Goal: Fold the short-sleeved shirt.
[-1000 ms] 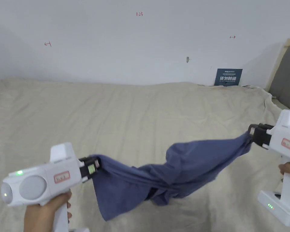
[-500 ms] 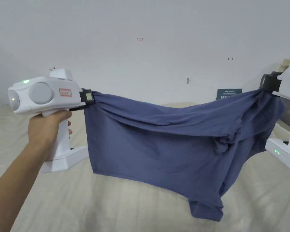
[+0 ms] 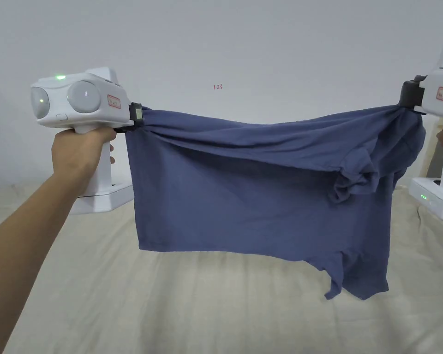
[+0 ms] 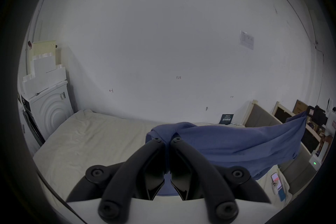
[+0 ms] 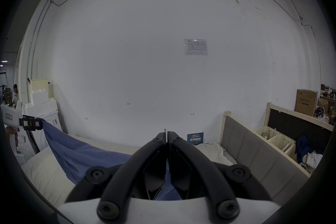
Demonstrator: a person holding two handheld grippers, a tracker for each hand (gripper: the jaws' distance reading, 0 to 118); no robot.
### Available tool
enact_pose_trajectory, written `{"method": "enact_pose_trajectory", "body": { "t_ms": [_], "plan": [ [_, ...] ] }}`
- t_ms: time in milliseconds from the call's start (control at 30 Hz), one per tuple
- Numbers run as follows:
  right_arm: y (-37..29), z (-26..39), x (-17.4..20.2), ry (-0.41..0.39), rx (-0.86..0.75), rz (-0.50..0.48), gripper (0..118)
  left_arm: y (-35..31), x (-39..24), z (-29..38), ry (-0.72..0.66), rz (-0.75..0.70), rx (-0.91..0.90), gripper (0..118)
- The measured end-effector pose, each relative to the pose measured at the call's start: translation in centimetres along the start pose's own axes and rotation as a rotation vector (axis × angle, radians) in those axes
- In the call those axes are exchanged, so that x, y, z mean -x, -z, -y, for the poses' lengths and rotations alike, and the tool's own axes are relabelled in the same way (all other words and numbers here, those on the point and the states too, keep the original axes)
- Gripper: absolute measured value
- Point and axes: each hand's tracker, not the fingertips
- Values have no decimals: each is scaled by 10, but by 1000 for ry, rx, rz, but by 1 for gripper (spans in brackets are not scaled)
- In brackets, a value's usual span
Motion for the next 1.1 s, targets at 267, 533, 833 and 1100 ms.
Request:
{"method": "enact_pose_trajectory", "body": {
  "t_ms": [267, 533, 833, 1100],
  "plan": [
    [29, 92, 3, -9, 101, 11, 0, 36, 8, 84, 24, -29, 68, 2],
    [13, 220, -12, 95, 258, -13, 0, 31, 32, 216, 0, 3, 228, 2],
    [-78, 341, -10, 127, 413, -2, 0, -17, 64, 358, -63, 20, 421, 2],
    [-159, 397, 3, 156, 514, 29, 0, -79, 74, 440, -73, -16, 540, 2]
  ]
}}
